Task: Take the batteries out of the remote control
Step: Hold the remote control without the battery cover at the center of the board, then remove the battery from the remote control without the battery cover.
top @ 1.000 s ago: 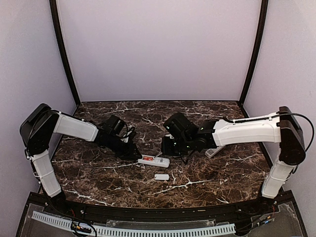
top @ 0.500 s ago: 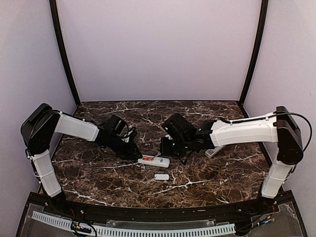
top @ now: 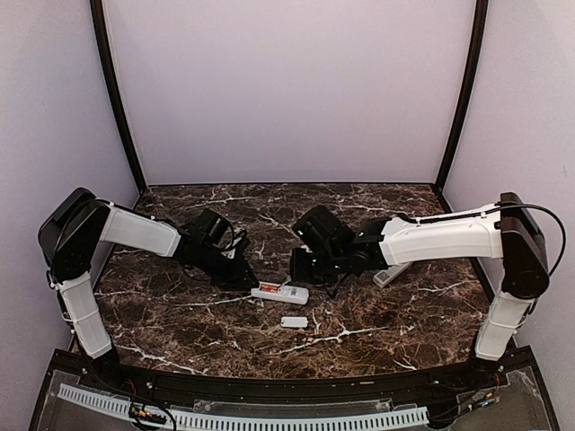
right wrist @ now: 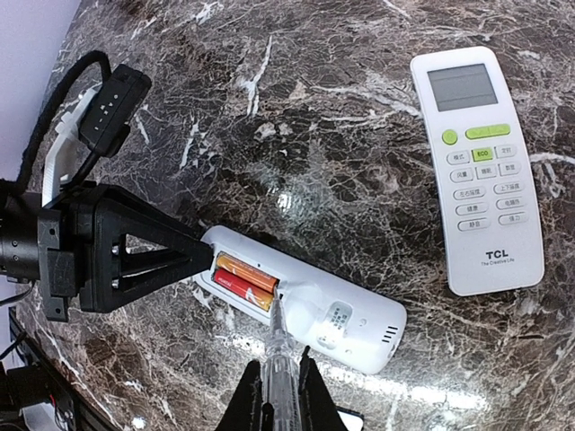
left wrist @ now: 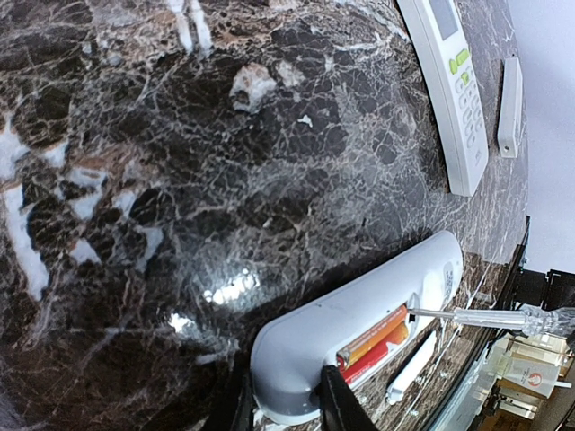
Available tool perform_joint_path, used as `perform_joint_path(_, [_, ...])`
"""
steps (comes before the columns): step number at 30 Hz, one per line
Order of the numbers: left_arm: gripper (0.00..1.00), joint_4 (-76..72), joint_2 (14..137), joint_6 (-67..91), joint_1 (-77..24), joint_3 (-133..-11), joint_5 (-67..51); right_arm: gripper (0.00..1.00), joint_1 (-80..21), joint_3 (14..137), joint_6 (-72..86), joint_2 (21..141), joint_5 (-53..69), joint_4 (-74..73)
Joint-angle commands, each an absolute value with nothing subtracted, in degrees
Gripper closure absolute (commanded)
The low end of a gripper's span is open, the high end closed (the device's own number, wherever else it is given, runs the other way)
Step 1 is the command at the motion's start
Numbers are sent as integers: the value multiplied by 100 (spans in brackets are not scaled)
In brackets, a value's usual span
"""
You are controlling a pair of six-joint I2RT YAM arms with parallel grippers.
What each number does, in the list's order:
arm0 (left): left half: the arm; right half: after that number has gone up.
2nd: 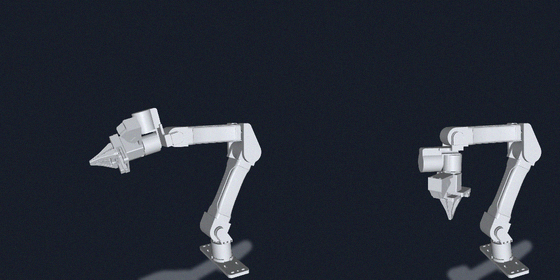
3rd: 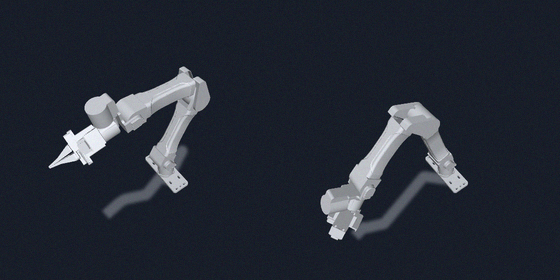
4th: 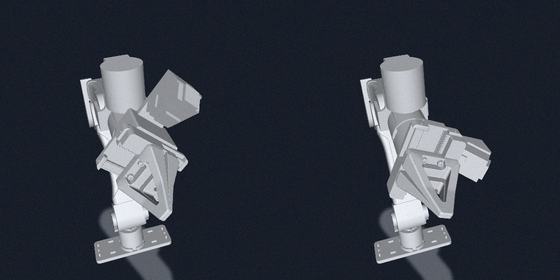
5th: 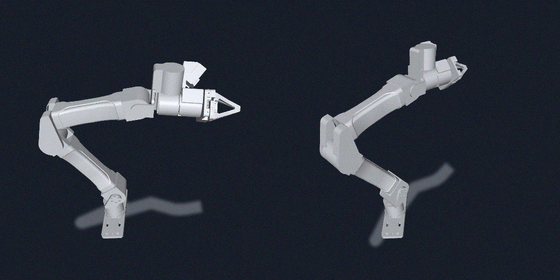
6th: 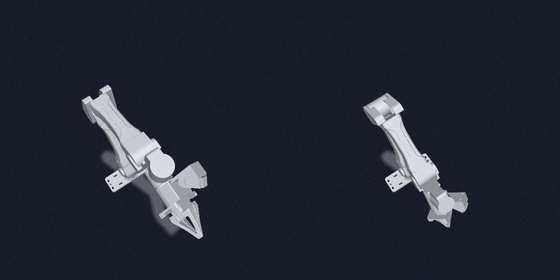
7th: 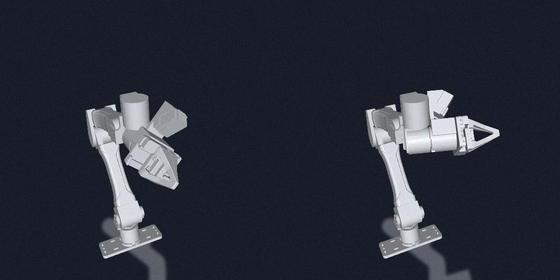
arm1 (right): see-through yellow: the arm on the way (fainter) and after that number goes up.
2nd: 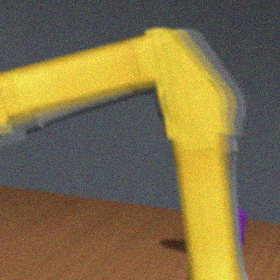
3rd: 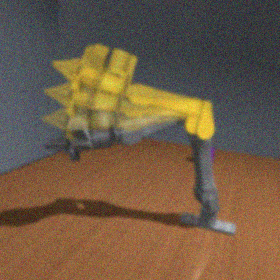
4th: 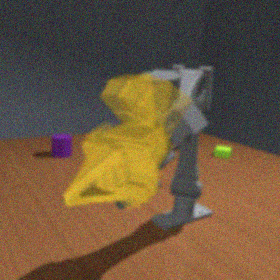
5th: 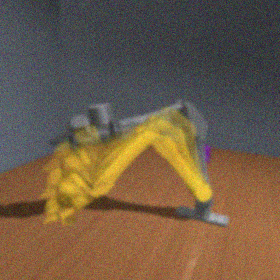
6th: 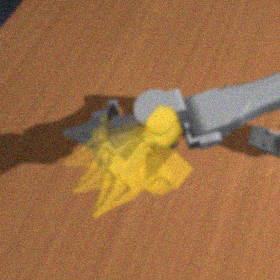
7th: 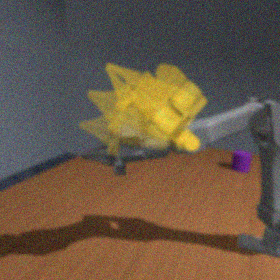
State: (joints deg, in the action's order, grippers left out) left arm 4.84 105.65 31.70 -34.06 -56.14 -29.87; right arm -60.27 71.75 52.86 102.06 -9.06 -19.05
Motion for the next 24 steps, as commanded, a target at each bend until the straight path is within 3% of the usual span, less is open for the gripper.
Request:
perform_joint_path(1, [75, 777, 10706, 3076, -3472, -5614, -2910, 100, -6047, 6983, 5736, 10230, -839, -1717])
perform_joint_path(9, [76, 808, 10739, 3074, -3478, -5634, -2927, 100, -5879, 6016, 6523, 9838, -309, -438])
perform_joint_path(24, [78, 826, 10775, 3076, -3496, -5650, -2936, 100, -5781, 5334, 7135, 9534, -26, 952])
